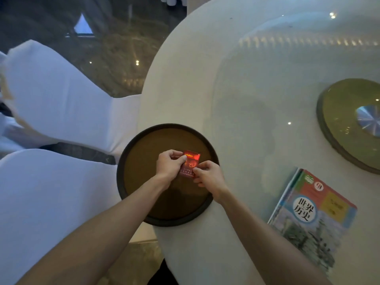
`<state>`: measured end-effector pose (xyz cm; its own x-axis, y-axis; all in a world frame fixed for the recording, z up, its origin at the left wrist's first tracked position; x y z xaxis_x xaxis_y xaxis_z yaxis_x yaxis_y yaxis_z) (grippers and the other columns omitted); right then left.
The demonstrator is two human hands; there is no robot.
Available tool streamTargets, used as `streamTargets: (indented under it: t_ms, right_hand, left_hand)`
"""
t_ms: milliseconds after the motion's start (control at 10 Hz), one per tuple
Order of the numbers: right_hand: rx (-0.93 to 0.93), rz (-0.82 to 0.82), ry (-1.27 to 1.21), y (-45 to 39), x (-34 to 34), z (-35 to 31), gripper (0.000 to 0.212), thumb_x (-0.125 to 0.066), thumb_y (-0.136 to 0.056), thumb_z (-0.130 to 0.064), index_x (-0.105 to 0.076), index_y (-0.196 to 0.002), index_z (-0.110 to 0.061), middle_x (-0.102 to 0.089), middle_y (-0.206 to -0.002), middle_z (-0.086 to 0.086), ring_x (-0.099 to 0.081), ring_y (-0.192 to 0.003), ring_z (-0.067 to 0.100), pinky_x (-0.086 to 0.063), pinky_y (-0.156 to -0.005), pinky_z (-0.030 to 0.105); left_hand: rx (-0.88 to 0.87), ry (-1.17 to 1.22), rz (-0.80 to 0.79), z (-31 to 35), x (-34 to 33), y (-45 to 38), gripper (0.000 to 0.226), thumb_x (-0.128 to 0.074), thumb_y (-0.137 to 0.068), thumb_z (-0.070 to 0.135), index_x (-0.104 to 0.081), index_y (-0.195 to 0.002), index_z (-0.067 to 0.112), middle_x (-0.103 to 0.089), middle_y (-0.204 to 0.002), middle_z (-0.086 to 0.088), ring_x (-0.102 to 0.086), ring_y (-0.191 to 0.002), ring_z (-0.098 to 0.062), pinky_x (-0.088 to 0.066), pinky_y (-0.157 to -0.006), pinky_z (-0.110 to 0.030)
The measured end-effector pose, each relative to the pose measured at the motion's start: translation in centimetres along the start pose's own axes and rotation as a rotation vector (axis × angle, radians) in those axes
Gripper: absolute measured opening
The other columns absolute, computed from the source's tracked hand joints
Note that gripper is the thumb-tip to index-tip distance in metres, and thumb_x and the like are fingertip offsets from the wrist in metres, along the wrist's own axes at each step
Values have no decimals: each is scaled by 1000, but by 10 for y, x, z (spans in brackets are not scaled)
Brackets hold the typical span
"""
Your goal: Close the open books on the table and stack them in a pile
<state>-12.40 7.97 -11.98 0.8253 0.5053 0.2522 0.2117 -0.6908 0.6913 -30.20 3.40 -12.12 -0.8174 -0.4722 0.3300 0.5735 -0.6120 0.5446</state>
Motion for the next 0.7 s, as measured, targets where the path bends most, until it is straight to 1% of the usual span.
streamTargets:
  t_ms: [100,200,300,400,500,600,700]
  right_hand:
    - [-22,-18,12,-1,-15,3,15,-67,-97,-24,-67,-107,-14,-77,-97,9,-76,-85,21,-63,-83,44]
    - [-61,-74,18,0,-33,4,8,-64,-100,-26,-64,-101,-19,-75,-98,4,-76,-96,20,-64,-86,38]
    - [-79,-98,2,-1,-40,7,6,-62,-101,-25,-63,-101,-19,-74,-98,4,-75,-99,21,-63,-89,36]
    - [-96,-104,-11,-4,-41,11,20,-60,-102,-25,-69,-113,-11,-75,-100,5,-75,-99,20,-63,-90,36]
    - [-111,-116,-8,-3,-39,11,26,-59,-102,-24,-71,-119,-8,-75,-101,5,-75,-100,21,-62,-91,36]
    - [-55,-110,153,1,-30,8,32,-60,-101,-30,-71,-125,-11,-74,-111,3,-72,-102,18,-61,-92,37]
    - [51,38,349,3,-9,1,36,-57,-100,-35,-70,-127,-15,-72,-118,1,-69,-107,18,-58,-95,41]
  left_hand:
    - [23,-22,20,-15,10,-5,16,-74,-88,18,-75,-103,14,-75,-100,-1,-71,-90,-13,-56,-71,-24]
    - [55,-58,-2,-30,16,-10,20,-71,-91,16,-73,-110,15,-73,-106,-1,-69,-94,-13,-55,-70,-22]
    - [62,-82,3,-34,21,-13,21,-71,-91,16,-72,-112,14,-73,-107,-2,-69,-93,-13,-53,-67,-21]
    - [62,-103,-12,-37,22,-18,24,-70,-91,17,-70,-115,14,-71,-110,-4,-66,-89,-10,-50,-63,-19]
    - [49,-163,-29,-34,20,-19,26,-70,-92,18,-68,-118,14,-70,-113,-4,-66,-91,-11,-50,-63,-19]
    - [-30,-308,-26,-19,19,-15,34,-69,-92,22,-62,-125,16,-65,-119,-4,-64,-97,-14,-55,-69,-25]
    - [-173,-453,12,1,15,-12,38,-70,-90,26,-61,-126,19,-61,-121,-4,-62,-105,-17,-59,-81,-32]
Point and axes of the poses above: each hand's wrist, its own y-axis away from the middle knuckle, its own x-axis out of the back of the hand, z = x × y, the point moved 9 cm from there along -y, towards the middle knuckle
